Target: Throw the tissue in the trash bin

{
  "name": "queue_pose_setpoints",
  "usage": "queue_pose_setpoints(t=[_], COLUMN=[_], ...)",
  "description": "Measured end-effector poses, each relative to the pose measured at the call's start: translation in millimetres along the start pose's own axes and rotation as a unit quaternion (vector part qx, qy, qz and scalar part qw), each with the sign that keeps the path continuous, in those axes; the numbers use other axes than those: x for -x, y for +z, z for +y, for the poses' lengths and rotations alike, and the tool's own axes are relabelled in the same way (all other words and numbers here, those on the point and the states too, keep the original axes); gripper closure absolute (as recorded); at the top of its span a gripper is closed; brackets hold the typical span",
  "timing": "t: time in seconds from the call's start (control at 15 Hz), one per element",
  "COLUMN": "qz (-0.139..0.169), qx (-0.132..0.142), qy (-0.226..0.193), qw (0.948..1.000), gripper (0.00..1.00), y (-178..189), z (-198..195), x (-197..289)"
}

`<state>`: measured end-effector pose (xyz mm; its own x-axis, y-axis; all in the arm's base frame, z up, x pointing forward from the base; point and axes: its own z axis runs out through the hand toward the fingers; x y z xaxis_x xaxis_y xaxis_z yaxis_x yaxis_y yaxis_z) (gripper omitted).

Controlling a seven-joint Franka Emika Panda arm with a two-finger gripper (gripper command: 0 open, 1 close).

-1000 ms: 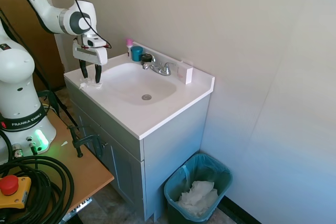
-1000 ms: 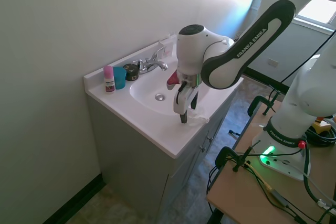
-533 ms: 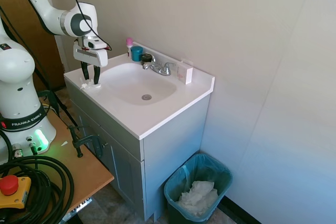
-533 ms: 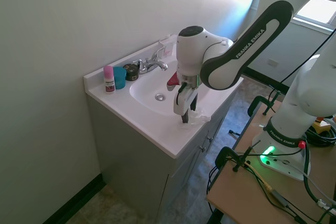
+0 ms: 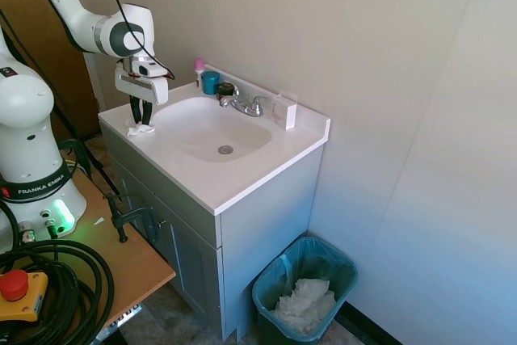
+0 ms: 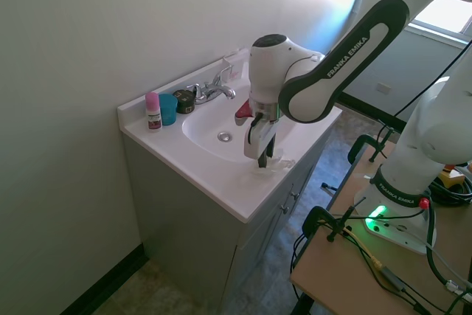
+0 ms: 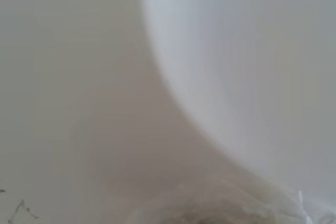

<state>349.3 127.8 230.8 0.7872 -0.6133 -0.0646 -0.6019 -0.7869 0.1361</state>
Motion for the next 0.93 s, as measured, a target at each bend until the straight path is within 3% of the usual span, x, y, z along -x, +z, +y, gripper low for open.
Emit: queue_pose_setpoints(t=[0.33,0.47,0.6,0.8,0.93], qz=[-0.014,-0.001,0.023,0.072,0.101], qx=[-0.014,-0.037,-0.081,-0.149,-0.197], qy=[-0.004,0.006,0.033,0.087,0.146], qw=[0.9998,0.9993,0.9959,0.9823,0.9643], gripper=[1.0,1.0,1.0,1.0,1.0], y=[-3.7,-27.1,-68.4,-147.6,-195.9], z=[3.8,1.8,8.1,45.0,91.0], x=[-8.8,-16.7,-25.8,-52.1,-85.9])
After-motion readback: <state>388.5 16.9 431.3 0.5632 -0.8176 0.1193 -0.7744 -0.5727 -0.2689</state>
